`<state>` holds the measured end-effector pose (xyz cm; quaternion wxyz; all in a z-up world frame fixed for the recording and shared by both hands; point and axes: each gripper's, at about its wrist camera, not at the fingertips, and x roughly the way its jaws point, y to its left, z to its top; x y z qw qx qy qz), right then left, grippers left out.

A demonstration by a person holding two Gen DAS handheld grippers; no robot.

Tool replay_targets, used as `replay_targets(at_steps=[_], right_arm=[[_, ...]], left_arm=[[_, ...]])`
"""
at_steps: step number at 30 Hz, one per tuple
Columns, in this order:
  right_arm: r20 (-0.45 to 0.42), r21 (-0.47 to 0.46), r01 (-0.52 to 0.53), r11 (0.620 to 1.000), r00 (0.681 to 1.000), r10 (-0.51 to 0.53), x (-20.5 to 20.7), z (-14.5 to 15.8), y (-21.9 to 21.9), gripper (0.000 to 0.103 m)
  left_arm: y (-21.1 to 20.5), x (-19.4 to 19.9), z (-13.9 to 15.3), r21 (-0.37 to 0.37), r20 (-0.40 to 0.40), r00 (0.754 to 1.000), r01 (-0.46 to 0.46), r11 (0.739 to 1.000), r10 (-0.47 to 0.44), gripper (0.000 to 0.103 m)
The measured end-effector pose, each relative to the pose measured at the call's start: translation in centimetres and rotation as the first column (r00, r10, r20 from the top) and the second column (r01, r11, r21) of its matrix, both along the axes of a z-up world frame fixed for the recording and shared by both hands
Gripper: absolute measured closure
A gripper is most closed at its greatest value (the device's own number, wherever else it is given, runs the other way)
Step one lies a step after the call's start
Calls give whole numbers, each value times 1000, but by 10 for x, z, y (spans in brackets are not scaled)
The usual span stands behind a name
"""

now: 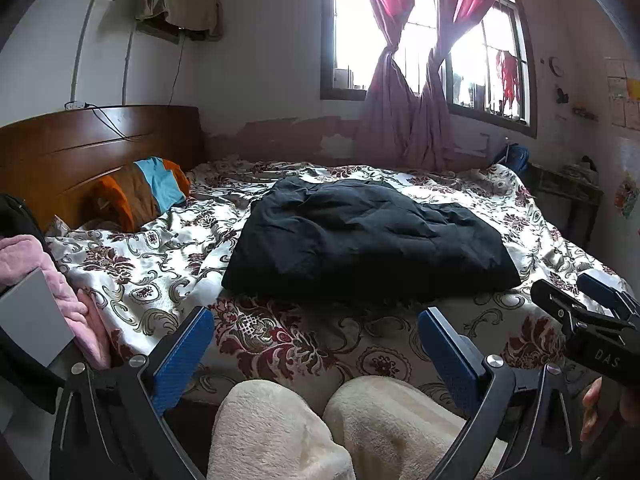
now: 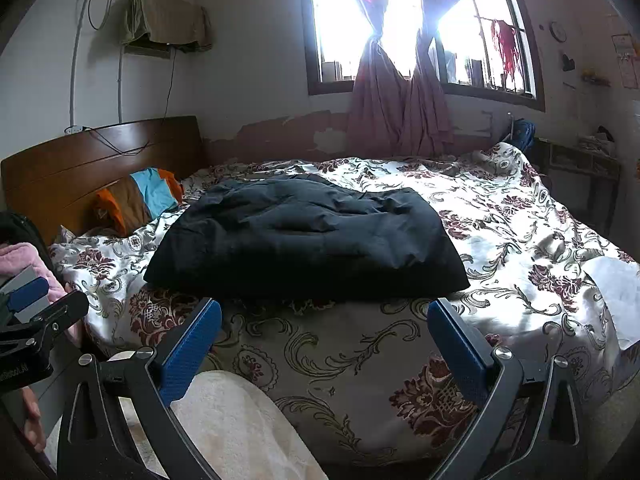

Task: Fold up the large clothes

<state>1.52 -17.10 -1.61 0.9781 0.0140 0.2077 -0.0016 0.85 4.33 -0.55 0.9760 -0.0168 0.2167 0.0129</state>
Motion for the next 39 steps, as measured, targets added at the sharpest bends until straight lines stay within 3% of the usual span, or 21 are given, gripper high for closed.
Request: replay_targets(at_steps=[28,34,39], right_arm=[[-9,3,6,1000,1000,-6,1,-4,1,2],[-12,6,9,1000,1000,-9,0,-6,3,2],[-14,7,10,1000,1000,-10,1,-5,2,2]], left_arm=[[0,-1,-8,-13,-17,1000,16,1000,-17,0],[-10,3,-16,73,-52,998,-32,997,36,0],[-11,1,-15,91,-45,999,-26,996,30,0]])
